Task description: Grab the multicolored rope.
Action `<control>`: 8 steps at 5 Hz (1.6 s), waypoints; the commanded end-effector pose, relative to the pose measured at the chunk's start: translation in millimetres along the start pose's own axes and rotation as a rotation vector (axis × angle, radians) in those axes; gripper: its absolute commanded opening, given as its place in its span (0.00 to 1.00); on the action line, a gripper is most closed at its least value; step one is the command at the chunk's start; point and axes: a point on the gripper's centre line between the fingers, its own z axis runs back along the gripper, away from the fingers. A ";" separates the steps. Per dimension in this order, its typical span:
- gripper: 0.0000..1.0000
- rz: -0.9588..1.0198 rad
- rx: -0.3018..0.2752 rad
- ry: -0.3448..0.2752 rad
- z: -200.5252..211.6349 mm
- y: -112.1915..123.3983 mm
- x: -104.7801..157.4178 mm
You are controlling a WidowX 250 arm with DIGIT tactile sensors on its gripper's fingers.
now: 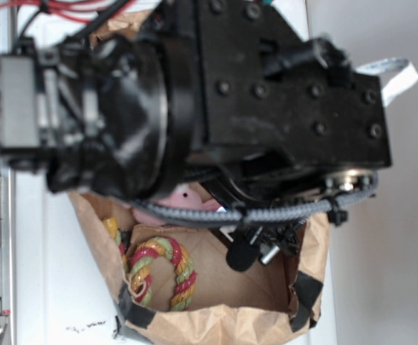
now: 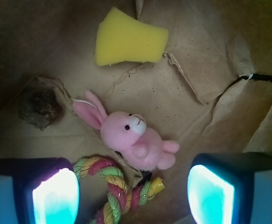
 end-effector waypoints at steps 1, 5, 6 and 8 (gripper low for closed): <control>1.00 0.011 -0.052 -0.031 11.3 2.3 1.8; 1.00 -0.090 -0.058 0.101 -54.0 -13.8 -61.0; 1.00 -0.119 -0.104 0.113 -57.1 -10.6 -62.8; 1.00 -0.118 -0.165 0.142 -59.1 -7.4 -66.5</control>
